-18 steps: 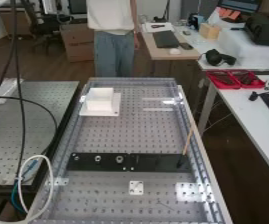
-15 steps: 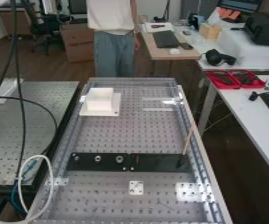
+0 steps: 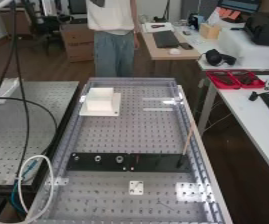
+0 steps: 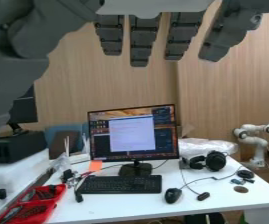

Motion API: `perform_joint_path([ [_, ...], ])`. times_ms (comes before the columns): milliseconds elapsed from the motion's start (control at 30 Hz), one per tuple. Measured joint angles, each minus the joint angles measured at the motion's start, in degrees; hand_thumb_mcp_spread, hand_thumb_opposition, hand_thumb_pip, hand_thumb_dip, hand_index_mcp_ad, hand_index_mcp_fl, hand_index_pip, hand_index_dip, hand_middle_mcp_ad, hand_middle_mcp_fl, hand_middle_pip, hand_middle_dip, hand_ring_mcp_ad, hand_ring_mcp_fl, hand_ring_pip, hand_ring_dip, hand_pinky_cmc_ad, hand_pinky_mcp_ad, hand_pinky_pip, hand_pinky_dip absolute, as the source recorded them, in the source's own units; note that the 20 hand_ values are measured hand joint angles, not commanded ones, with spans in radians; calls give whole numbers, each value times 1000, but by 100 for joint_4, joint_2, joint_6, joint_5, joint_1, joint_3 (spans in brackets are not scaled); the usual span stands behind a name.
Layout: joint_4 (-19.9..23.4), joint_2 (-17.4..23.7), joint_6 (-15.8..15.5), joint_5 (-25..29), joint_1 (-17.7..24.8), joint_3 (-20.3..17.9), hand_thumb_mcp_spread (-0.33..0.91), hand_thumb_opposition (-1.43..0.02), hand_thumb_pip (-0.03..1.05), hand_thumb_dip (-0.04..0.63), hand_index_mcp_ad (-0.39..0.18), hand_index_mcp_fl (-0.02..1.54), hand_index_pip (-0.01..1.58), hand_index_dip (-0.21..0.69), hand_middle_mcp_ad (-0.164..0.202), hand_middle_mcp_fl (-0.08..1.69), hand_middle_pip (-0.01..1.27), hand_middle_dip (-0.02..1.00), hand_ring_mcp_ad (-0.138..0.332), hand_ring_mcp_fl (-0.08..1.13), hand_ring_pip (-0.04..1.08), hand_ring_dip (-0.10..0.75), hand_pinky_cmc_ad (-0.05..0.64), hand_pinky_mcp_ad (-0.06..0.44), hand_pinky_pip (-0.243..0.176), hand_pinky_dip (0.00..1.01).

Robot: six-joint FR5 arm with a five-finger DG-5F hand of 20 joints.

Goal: Grab the bearing and place it in the white container

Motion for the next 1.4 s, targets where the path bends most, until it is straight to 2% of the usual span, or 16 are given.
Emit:
perform_joint_path([
  [167, 251, 43, 7, 178, 17, -272, 264, -648, 276, 21, -89, 38, 52, 7, -2, 58, 106, 93, 110, 5, 89, 19, 278, 197, -73, 124],
  [200, 322, 50, 15, 213, 18, -352, 265, -653, 290, 17, -89, 38, 54, 3, -2, 58, 106, 93, 105, 5, 89, 19, 302, 195, -87, 126],
  [300, 529, 65, 43, 302, 19, -583, 309, -658, 347, 17, -93, 35, 51, -12, -5, 52, 103, 93, 108, 10, 89, 19, 298, 197, -91, 126],
  [500, 1324, 68, 45, 668, 47, -1348, 328, -689, 405, 49, -138, 38, 73, -77, -5, 54, 105, 99, 110, 16, 89, 19, 298, 202, -91, 126],
  [600, 1648, 57, 43, 883, 63, -1646, 330, -702, 407, 63, -145, 37, 70, -112, -5, 54, 106, 110, 112, 16, 93, 19, 311, 216, -87, 124],
  [633, 1721, 52, 52, 940, 64, -1713, 328, -703, 438, 65, -154, 40, 70, -113, -5, 52, 101, 110, 112, 16, 89, 19, 311, 216, -87, 124],
  [700, 1865, 28, 96, 1073, 63, -1863, 347, -709, 492, 80, -159, 52, 70, -112, -5, 52, 101, 110, 115, 16, 89, 19, 311, 216, -87, 126],
  [900, 2200, -134, 368, 1344, -3, -2264, 351, -730, 515, 126, -175, 82, 86, -101, -5, 51, 99, 110, 115, 16, 89, 19, 314, 216, -91, 126],
  [967, 2349, -184, 456, 1383, -37, -2391, 363, -737, 562, 131, -188, 87, 136, -79, -2, 52, 96, 110, 115, 16, 89, 19, 314, 216, -91, 126],
  [1067, 2578, -281, 580, 1425, -102, -2558, 363, -740, 562, 159, -188, 87, 250, -52, -2, 51, 96, 110, 115, 16, 89, 19, 314, 216, -91, 126],
  [1100, 2623, -326, 617, 1433, -129, -2590, 360, -745, 562, 161, -188, 89, 304, -19, -2, 52, 96, 110, 115, 16, 89, 19, 316, 216, -91, 126],
  [1200, 2708, -456, 698, 1418, -210, -2626, 358, -757, 595, 188, -188, 87, 466, 0, -2, 52, 96, 106, 115, 16, 89, 19, 316, 216, -91, 126],
  [1300, 2755, -601, 785, 1334, -313, -2629, 360, -757, 625, 188, -188, 91, 689, 56, -2, 52, 94, 110, 115, 16, 89, 19, 312, 216, -91, 127],
  [1400, 2772, -734, 848, 1237, -412, -2616, 360, -756, 627, 188, -188, 87, 824, 82, -2, 52, 94, 112, 115, 16, 87, 19, 330, 216, -91, 127],
])
